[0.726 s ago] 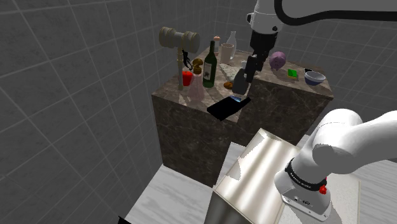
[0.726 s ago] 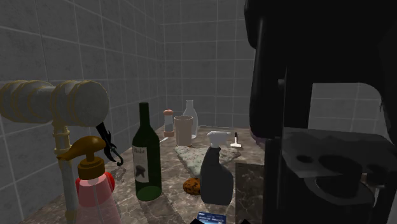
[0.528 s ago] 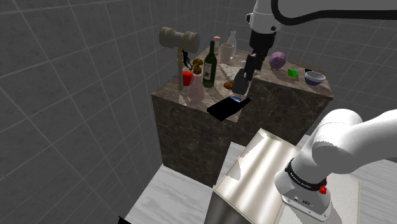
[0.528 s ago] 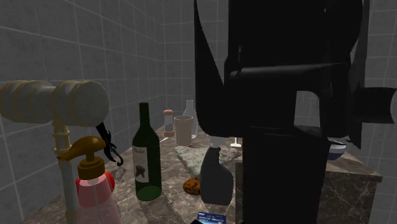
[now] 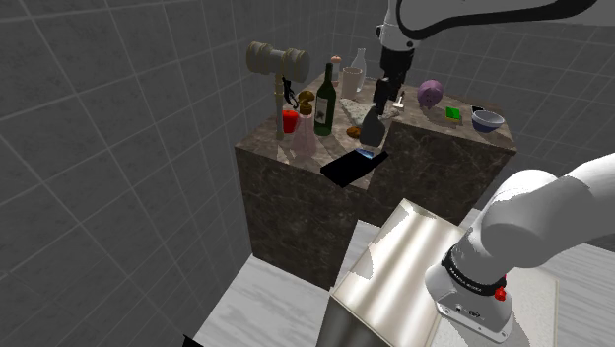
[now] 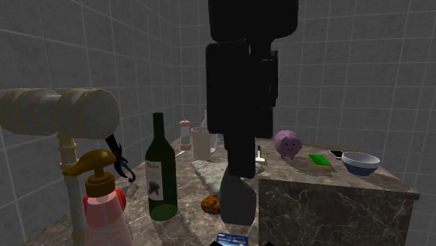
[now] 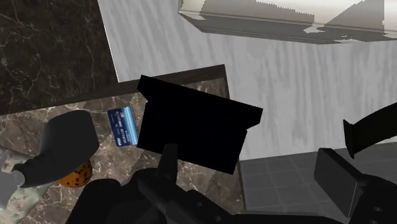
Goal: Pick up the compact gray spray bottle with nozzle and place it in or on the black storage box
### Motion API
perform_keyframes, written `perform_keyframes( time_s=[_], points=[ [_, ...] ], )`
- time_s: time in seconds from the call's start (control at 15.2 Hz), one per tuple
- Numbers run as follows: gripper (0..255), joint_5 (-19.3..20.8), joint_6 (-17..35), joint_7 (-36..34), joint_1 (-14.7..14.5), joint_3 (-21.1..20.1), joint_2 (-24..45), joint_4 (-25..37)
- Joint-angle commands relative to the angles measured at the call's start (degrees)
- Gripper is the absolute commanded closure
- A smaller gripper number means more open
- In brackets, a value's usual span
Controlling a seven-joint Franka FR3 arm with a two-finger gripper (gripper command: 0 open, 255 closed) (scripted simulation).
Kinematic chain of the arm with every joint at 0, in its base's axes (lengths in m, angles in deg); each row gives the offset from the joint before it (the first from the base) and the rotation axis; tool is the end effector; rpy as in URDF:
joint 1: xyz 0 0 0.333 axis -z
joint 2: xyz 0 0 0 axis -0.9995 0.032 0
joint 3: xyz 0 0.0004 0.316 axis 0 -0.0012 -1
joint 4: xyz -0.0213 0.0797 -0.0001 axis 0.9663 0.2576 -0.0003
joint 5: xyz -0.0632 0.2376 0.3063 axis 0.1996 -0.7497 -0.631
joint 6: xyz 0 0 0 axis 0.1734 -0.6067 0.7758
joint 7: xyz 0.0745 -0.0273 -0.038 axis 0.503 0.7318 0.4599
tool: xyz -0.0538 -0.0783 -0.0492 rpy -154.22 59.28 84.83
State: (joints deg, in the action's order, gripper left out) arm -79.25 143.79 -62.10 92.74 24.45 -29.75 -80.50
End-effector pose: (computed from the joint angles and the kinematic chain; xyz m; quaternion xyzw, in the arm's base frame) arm 0.3832 -0.1062 0.5428 0.9979 0.0354 -0.0147 0.0514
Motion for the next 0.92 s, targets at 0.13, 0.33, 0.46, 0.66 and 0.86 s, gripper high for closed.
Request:
perform_keyframes(
  time_s=[0.13, 0.33, 0.46, 0.66, 0.86],
  points=[
    [0, 0.7, 3.0, 4.5, 1.2, 3.9, 6.4, 3.8],
    [0, 0.3, 5.1, 7.9, 1.9, 6.6, 11.9, 7.5],
    [0, -0.3, 6.2, 10.3, 2.3, 8.3, 15.8, 10.3],
    [0, -1.9, 7.5, 14.0, 3.1, 10.6, 21.8, 15.1],
    [0, -4.1, 8.2, 17.8, 4.2, 12.6, 28.2, 20.6]
  ],
)
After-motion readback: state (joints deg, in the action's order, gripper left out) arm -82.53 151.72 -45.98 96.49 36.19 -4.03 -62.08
